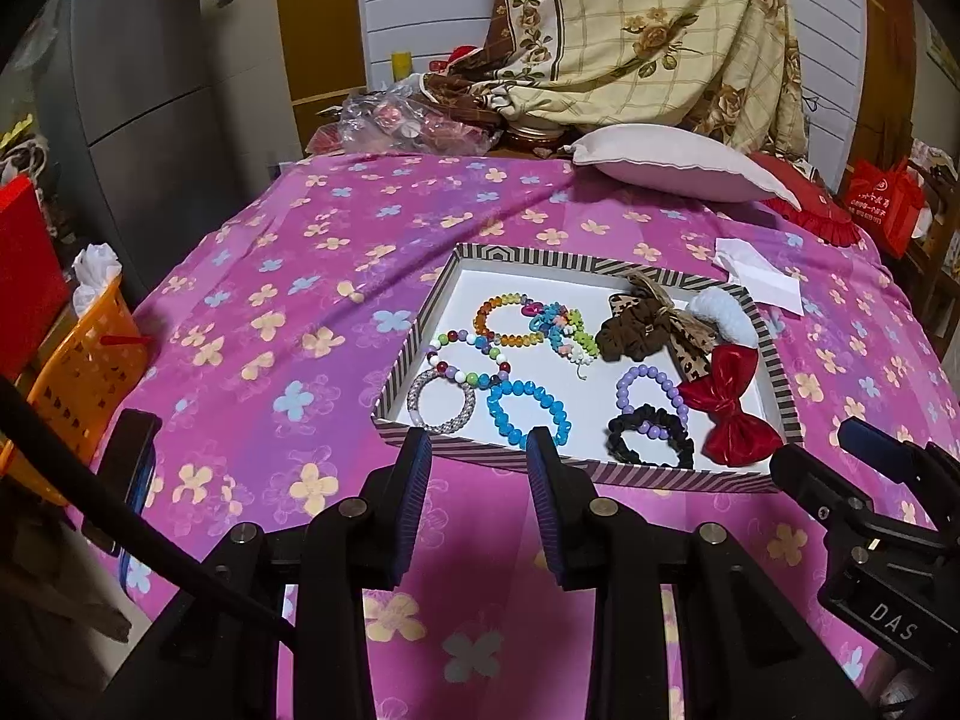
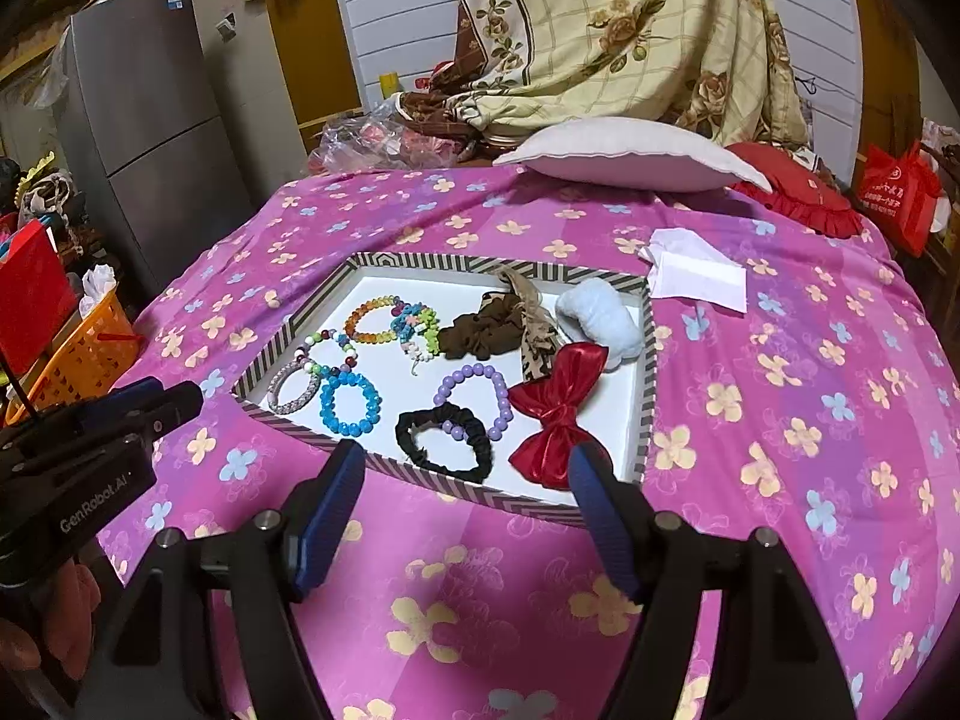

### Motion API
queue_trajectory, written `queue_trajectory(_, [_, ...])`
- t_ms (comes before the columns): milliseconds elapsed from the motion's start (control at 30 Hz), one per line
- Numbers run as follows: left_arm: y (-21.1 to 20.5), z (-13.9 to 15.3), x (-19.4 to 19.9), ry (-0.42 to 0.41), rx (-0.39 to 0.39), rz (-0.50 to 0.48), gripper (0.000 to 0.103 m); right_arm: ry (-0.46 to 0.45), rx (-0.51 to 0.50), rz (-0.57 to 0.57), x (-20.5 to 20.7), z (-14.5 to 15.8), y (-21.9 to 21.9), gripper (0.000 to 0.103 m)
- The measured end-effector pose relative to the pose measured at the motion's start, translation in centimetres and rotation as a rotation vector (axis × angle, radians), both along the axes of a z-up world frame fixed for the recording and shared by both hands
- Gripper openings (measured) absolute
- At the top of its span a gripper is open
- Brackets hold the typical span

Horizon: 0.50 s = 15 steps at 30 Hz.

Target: Organize jewelry

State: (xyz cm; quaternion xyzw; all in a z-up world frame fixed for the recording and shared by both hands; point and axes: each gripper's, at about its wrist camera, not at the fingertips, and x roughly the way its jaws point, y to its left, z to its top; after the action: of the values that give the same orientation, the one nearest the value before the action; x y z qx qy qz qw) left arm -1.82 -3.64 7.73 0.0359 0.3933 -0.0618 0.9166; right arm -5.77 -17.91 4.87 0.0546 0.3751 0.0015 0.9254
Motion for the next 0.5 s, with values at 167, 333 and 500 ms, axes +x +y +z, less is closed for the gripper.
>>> queue_trajectory(167, [0.08,-0.03,-0.02,0.000,0.000,0.000,0.050,0.000,0.002,-0.001,-0.03,-0.01,0.06,0.074])
queue_trajectory(333, [0.14,-0.07,-0.07,0.002,0.000,0.001,0.050,0.001,0.001,0.001,-0.09,-0.05,0.14,0.074])
queue_trajectory(500, [0.07,-0.28,-0.02,0.009,0.002,0.000,0.050,0.009,0.006,0.005,0.08,-0.37,0.33,0.074])
